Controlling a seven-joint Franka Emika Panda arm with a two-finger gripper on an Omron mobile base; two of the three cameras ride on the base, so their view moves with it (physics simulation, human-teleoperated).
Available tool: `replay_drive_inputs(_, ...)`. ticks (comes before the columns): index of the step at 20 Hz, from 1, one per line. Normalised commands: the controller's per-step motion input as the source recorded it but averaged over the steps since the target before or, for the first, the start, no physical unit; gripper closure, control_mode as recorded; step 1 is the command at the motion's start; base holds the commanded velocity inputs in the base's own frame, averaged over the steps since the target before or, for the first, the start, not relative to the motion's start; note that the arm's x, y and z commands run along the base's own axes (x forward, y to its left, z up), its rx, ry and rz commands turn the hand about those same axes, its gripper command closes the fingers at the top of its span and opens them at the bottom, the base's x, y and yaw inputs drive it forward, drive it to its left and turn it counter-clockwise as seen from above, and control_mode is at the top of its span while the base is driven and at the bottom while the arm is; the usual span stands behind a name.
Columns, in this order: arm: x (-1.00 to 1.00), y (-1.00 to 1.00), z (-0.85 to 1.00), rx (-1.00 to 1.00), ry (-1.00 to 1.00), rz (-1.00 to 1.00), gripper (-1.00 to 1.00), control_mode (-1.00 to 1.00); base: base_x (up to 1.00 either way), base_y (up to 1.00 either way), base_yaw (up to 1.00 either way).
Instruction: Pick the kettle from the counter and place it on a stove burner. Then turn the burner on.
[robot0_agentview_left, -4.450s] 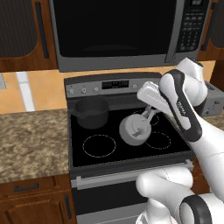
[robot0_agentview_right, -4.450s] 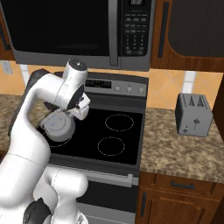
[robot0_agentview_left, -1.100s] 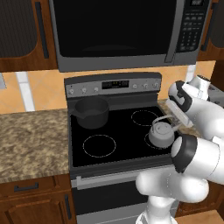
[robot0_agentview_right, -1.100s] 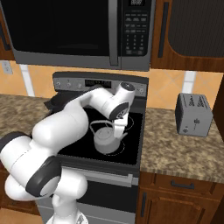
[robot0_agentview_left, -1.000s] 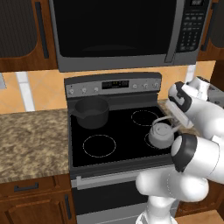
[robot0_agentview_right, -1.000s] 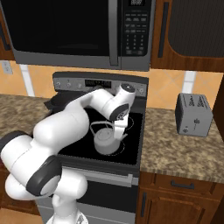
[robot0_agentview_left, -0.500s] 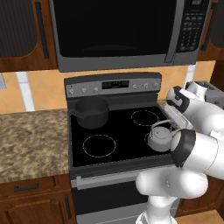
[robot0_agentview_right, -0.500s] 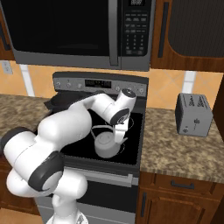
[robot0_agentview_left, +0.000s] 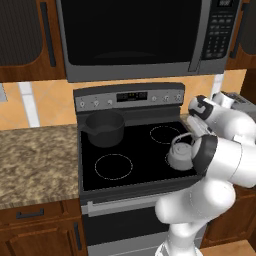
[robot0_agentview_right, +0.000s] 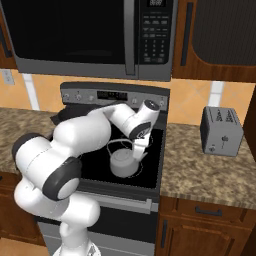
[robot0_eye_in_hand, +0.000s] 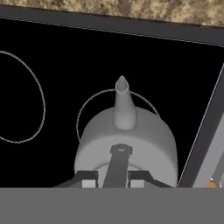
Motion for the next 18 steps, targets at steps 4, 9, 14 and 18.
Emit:
replay_drive_inputs(4, 0.16, -0.23, 0.00, 0.07, -0.02, -0.02, 1.00, -1.00, 0.00, 0.00, 0.00)
replay_drive_inputs(9, 0.00, -0.08, -0.11, 0.07, -0.02, 0.00, 1.00, -1.00, 0.00, 0.00, 0.00)
replay_drive_inputs(14, 0.00, 0.00, -0.28, 0.01, 0.00, 0.00, 1.00, -1.00, 0.00, 0.00, 0.00)
replay_drive_inputs(18, 0.00, 0.00, -0.14, 0.00, 0.00, 0.00, 1.00, -1.00, 0.00, 0.00, 0.00)
